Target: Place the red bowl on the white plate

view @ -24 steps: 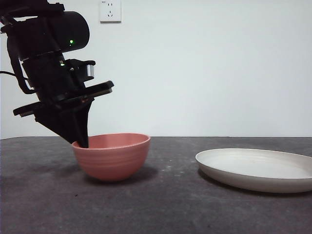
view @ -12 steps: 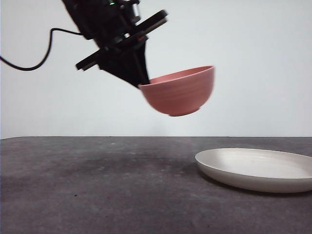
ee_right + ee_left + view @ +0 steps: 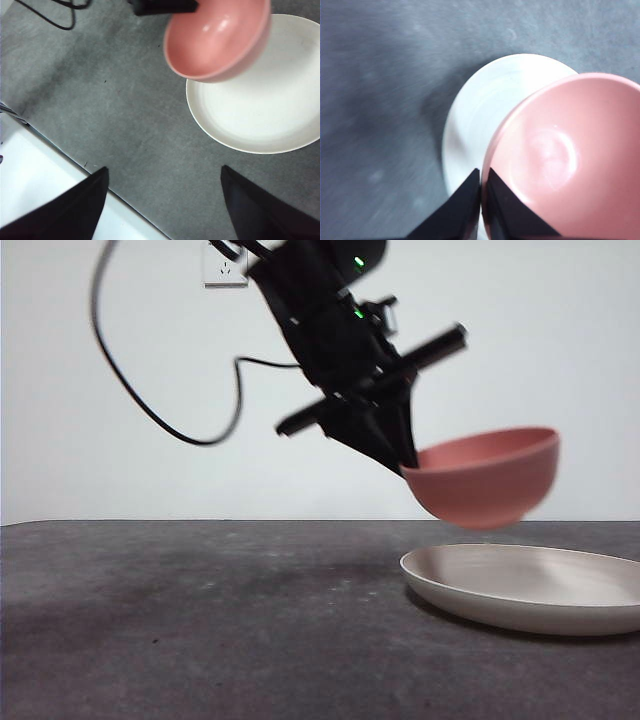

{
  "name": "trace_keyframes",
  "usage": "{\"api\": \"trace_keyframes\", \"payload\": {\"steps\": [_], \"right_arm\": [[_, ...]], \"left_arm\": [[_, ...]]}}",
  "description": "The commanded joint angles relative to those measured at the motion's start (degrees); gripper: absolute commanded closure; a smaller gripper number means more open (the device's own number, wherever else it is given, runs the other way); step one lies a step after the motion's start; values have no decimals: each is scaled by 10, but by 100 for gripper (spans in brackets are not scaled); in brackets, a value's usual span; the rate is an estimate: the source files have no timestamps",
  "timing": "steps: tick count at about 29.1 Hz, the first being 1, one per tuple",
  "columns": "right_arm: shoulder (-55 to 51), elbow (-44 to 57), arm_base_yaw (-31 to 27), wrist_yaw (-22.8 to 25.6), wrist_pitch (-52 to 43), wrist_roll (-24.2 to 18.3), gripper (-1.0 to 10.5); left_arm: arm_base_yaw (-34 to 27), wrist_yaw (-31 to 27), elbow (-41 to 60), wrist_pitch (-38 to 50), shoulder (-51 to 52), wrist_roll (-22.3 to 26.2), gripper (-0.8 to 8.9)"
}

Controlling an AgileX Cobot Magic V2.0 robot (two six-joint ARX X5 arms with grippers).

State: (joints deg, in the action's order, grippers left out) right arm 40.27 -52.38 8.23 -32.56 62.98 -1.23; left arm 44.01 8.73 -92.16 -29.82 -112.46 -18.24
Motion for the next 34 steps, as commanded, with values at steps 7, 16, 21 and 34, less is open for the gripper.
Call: {"api": "trace_keyframes", "payload": {"steps": [7, 16, 21, 34], "right_arm": [[-19, -10, 2, 11, -1, 13, 591], [-19, -10, 2, 11, 1, 13, 591], [-19, -10, 2, 11, 2, 13, 591], [-18, -10, 2, 123, 0, 39, 591]], "left_arm": [[22, -7, -80, -23, -115, -4, 798], [37, -7, -87, -46, -122, 11, 559], [35, -8, -87, -54, -106, 11, 558], [9, -28, -87, -96, 61, 49, 559]]}}
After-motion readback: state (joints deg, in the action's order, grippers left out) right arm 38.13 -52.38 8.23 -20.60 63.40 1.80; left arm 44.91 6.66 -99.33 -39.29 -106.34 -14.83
